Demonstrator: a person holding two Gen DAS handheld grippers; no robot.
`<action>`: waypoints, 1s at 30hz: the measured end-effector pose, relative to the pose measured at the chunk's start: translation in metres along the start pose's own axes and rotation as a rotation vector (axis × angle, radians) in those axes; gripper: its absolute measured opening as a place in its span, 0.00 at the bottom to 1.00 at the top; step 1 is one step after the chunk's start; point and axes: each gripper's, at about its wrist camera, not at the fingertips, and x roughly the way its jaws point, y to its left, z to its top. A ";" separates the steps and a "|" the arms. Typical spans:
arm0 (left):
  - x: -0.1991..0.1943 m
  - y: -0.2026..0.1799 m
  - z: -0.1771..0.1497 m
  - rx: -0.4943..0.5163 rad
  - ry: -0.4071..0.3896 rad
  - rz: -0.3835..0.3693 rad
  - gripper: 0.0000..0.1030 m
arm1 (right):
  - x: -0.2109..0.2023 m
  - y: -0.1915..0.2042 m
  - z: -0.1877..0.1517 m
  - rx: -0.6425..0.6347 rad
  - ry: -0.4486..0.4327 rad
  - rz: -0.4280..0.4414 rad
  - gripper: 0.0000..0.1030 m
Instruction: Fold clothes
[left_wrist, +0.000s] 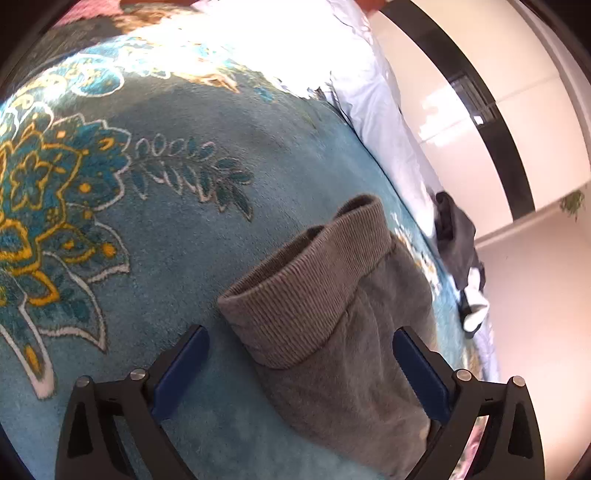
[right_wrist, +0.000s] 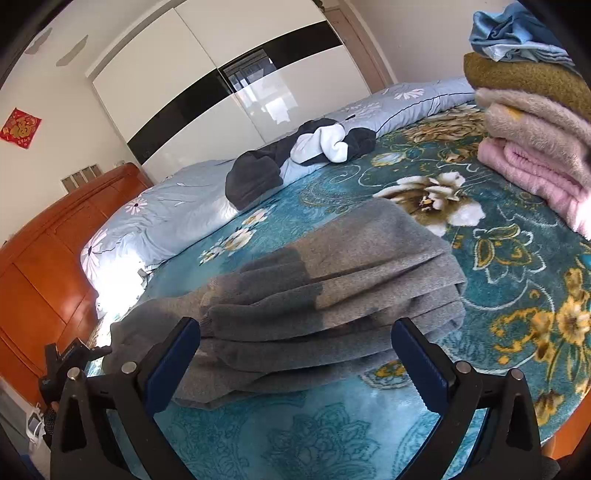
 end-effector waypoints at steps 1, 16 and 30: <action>-0.002 0.001 0.001 -0.017 -0.010 0.008 0.85 | 0.002 0.003 0.000 -0.007 0.007 0.007 1.00; -0.018 -0.084 0.013 0.168 -0.098 0.009 0.10 | -0.004 -0.004 -0.005 0.087 0.059 0.046 1.00; -0.011 -0.331 -0.104 0.668 0.012 -0.353 0.10 | -0.051 -0.048 0.033 0.157 0.013 -0.013 1.00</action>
